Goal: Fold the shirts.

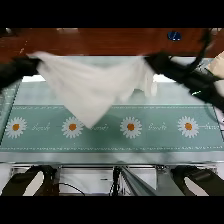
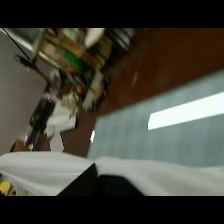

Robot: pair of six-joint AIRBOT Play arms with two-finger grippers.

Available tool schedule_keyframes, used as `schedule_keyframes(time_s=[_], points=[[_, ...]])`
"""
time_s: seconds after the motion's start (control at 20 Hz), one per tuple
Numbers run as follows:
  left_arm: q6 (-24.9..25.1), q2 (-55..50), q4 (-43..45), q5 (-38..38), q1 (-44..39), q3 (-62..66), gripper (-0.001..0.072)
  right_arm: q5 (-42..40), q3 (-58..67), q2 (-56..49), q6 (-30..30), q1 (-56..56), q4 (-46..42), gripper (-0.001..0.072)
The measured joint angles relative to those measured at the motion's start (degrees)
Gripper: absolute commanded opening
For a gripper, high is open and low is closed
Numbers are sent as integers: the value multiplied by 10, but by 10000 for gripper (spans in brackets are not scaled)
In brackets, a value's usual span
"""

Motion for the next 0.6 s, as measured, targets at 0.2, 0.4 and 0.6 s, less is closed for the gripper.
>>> schedule_keyframes(time_s=[0.2,0.4,0.6], points=[[8,35,32,-10,68,204,25,10,170,73,28,-88,-59,16],[-28,66,78,-87,122,359,25,70,303,111,98,-166,-144,16],[-138,119,132,-212,145,447,25,210,400,141,184,-208,-232,16]])
